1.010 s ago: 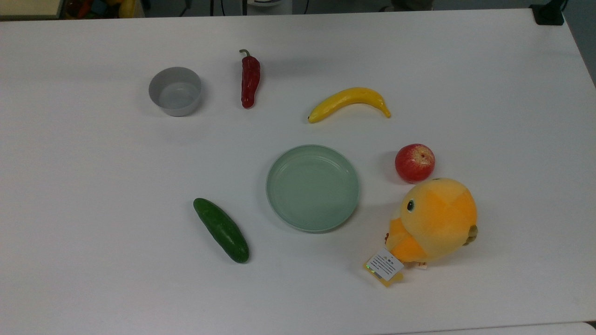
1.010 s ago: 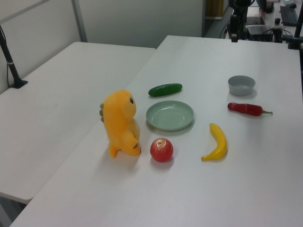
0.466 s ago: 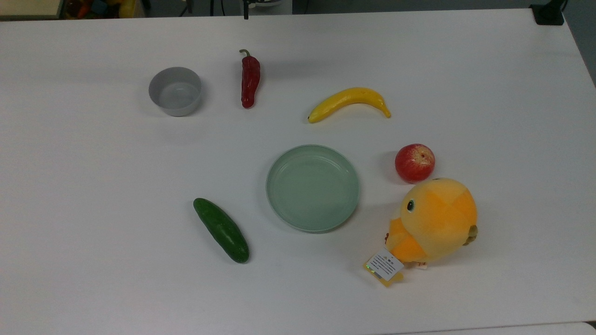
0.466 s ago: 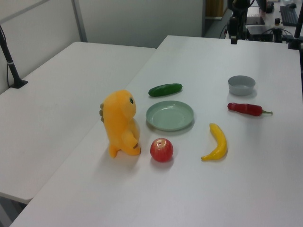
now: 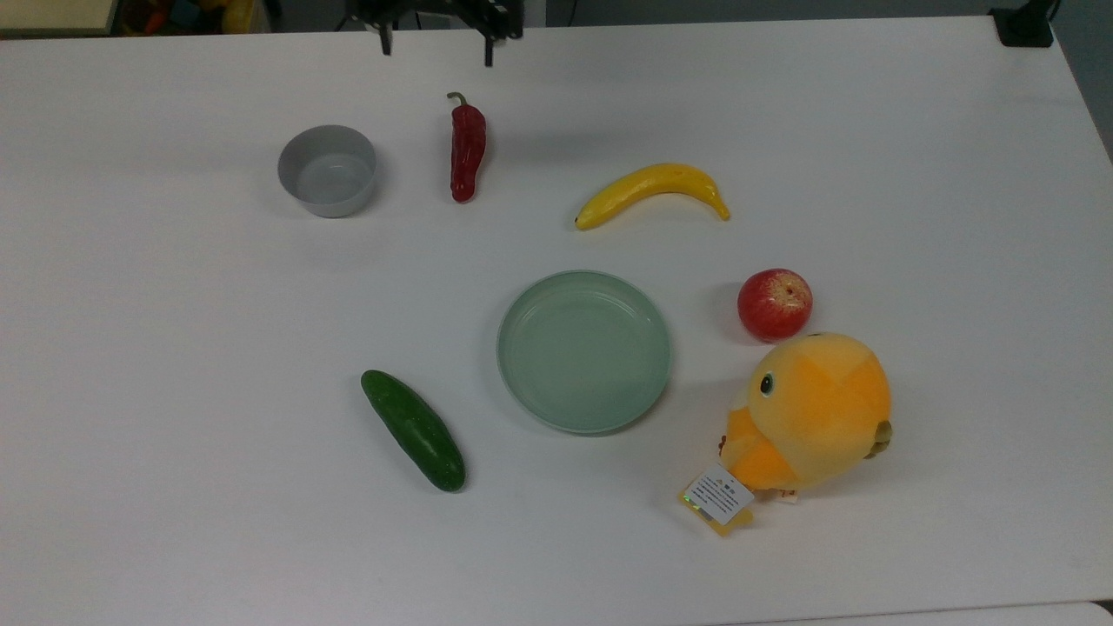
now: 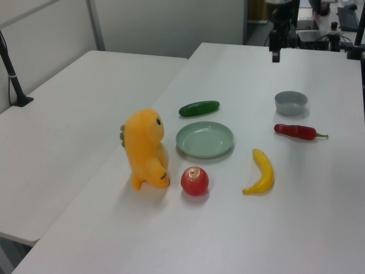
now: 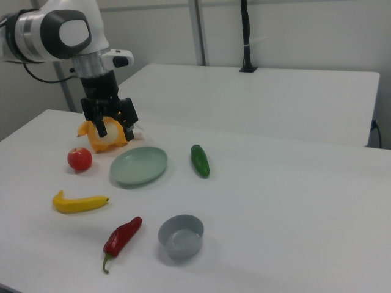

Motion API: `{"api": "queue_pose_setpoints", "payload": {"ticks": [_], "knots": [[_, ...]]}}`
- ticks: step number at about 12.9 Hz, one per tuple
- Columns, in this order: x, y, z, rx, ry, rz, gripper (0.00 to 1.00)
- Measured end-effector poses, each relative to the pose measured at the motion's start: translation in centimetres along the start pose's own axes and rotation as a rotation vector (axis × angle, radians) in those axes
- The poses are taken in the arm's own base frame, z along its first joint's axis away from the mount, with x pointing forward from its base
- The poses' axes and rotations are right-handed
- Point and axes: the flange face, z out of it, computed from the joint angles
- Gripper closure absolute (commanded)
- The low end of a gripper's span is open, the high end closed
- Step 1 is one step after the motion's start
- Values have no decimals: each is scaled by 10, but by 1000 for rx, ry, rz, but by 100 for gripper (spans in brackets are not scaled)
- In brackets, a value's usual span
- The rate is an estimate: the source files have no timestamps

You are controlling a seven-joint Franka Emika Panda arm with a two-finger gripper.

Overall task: Put the red apple in the bowl
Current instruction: 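Move the open gripper over the red apple beside the banana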

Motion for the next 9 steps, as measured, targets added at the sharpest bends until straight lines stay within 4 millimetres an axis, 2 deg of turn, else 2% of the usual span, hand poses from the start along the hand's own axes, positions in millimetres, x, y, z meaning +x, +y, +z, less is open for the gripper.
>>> {"api": "queue_pose_setpoints", "payload": {"ticks": [3, 5, 8, 9], "knots": [[18, -34, 7, -4, 7, 3, 0], [25, -64, 5, 2, 57, 10, 0], [28, -118, 11, 14, 102, 35, 0], [30, -145, 12, 28, 141, 31, 0]]}}
